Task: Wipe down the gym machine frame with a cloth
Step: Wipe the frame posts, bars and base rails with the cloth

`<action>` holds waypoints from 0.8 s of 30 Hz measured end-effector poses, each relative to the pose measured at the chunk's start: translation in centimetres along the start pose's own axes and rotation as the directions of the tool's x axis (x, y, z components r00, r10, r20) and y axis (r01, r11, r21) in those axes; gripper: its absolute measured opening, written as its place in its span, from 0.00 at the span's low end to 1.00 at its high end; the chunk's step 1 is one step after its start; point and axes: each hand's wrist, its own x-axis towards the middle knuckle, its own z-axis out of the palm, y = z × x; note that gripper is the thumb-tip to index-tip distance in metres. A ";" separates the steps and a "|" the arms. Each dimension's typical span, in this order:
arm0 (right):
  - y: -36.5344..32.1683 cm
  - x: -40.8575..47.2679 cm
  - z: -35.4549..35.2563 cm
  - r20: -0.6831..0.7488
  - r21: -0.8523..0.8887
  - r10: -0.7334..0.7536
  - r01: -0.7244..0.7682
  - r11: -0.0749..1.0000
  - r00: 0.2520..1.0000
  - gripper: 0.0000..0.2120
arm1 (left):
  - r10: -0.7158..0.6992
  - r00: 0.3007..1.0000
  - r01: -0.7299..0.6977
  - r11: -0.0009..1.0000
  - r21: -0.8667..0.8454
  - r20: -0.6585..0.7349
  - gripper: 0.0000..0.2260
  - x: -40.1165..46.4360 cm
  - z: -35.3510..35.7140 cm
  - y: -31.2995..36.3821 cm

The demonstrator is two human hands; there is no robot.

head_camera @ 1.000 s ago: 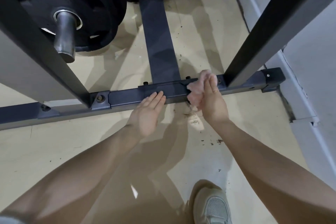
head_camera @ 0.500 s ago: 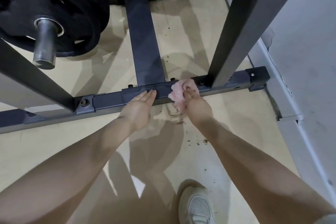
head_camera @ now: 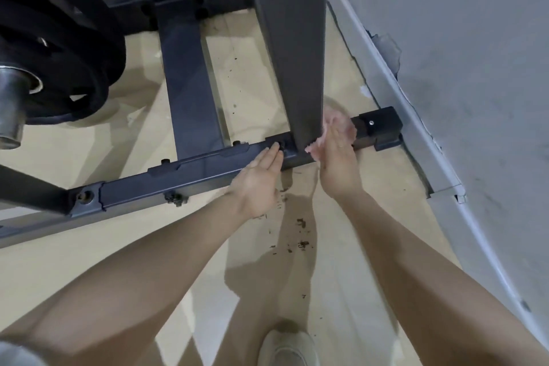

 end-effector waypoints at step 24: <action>4.2 1.6 -1.0 0.025 -0.362 -0.016 0.024 0.932 1.000 0.25 | 0.044 0.997 -0.034 0.989 0.141 -0.068 0.30 4.0 0.4 0.2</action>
